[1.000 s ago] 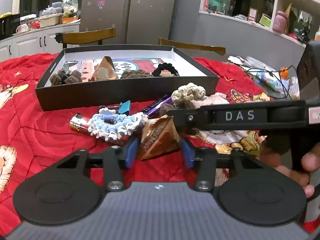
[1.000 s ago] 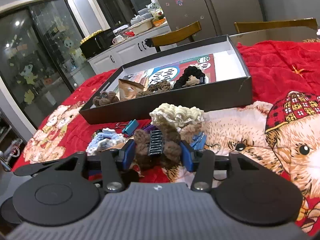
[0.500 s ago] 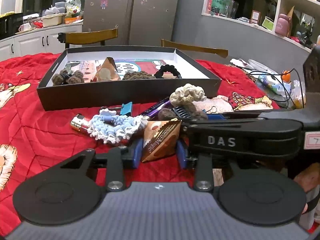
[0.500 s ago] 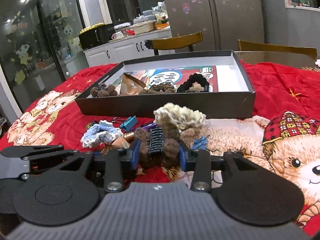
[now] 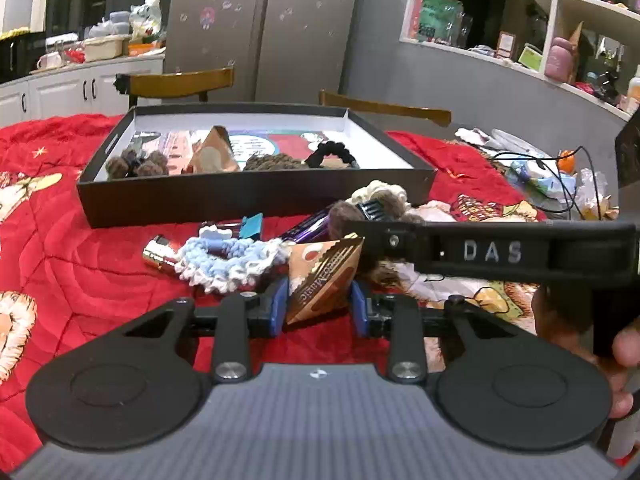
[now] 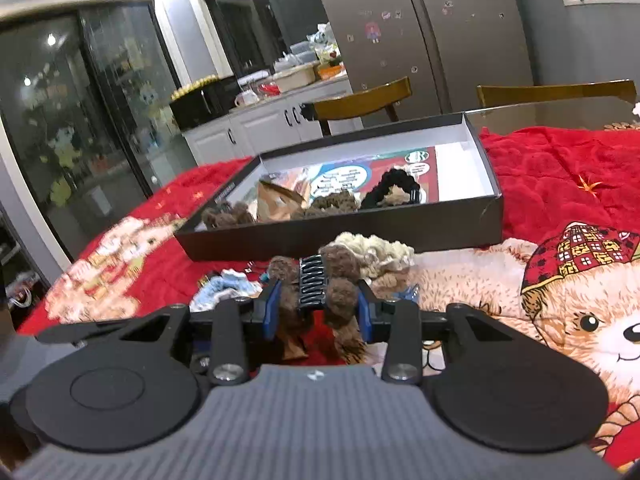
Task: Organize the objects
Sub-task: 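Grasp the tan printed snack bag with left tool while right tool lifts the clip toward the box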
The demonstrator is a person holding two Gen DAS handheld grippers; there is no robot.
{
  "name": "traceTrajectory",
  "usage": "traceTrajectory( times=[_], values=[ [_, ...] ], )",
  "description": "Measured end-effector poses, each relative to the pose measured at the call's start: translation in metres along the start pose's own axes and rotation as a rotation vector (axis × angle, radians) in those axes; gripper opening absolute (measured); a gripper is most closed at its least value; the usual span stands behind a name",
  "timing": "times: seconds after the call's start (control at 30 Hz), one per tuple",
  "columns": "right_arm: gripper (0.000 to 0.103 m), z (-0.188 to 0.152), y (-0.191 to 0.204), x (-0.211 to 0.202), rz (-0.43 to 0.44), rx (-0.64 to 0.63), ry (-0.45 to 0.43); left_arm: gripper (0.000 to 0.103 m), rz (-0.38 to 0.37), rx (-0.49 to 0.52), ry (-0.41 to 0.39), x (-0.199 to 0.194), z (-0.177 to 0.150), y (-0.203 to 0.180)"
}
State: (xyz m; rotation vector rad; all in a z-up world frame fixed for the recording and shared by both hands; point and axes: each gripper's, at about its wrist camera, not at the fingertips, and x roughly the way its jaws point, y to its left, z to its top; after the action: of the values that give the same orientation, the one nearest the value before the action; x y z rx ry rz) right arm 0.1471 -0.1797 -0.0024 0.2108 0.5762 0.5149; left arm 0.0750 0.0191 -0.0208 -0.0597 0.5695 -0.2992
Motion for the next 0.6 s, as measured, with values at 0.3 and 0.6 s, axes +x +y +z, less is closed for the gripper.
traceTrajectory(
  times=[0.3, 0.6],
  values=[
    [0.042, 0.008, -0.011, -0.013, 0.062, 0.083, -0.066, 0.038, -0.021, 0.017, -0.03, -0.008, -0.002, -0.005],
    [0.042, 0.013, -0.017, -0.025, 0.08, 0.114, -0.134, 0.038, -0.041, 0.078, -0.065, -0.017, -0.006, -0.018]
  ],
)
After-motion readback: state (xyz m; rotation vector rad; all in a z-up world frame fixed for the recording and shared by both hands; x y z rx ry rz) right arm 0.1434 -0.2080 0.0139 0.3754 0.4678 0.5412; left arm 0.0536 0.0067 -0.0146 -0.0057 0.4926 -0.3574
